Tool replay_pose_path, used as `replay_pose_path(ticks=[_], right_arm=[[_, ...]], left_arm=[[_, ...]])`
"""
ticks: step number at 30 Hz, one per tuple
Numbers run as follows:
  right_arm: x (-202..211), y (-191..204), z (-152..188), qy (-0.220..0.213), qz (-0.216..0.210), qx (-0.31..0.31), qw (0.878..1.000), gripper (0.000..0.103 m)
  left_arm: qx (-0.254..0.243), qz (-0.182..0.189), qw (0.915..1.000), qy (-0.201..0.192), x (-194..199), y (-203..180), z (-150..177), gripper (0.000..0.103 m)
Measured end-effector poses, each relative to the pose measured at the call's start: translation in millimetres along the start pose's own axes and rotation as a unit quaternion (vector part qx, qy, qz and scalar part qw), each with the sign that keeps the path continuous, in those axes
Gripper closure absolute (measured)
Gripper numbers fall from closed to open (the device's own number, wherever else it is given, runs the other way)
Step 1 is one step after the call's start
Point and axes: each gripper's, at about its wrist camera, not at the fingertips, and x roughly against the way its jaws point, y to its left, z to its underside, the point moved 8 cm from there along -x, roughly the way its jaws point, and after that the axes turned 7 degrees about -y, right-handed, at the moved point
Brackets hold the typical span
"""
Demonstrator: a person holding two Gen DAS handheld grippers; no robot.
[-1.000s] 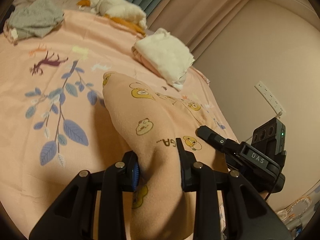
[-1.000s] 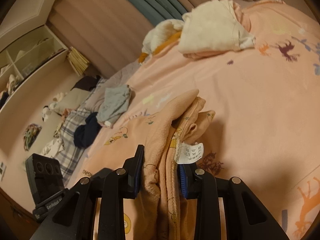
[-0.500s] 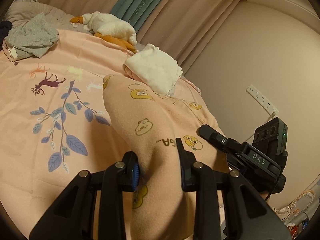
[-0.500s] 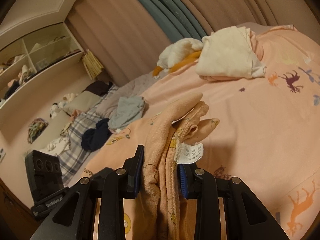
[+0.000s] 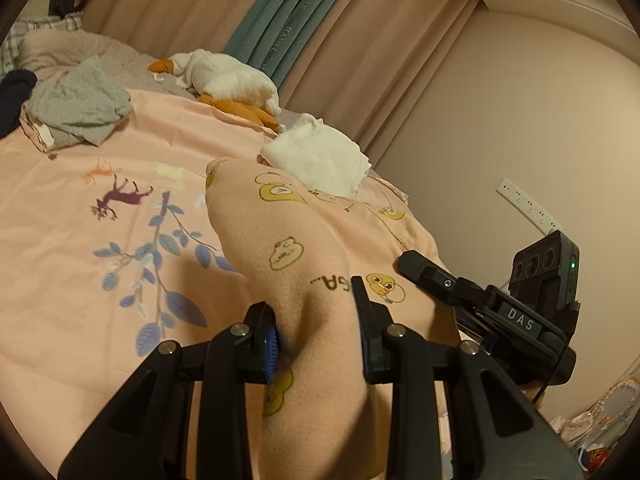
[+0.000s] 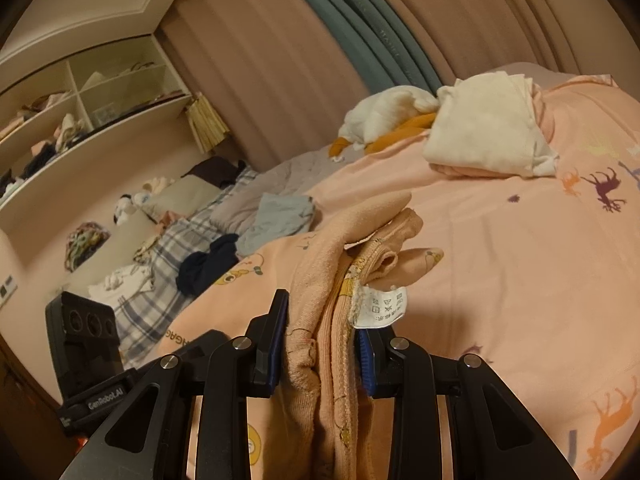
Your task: Fold small clothes
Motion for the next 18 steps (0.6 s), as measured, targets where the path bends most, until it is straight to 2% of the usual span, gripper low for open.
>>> replay_pose_path(ticks=[10,18], right_arm=[[-18,27,7,0.008,-0.023,0.017,1.0,0.07],[-34,44,21,0.034,-0.028,0.03,0.999,0.07]], left_arm=[[-0.015,-0.029,0.9993,-0.019,27,19,-14,0.073],[-0.016,-0.05,0.9984,-0.021,37,39,-19,0.073]])
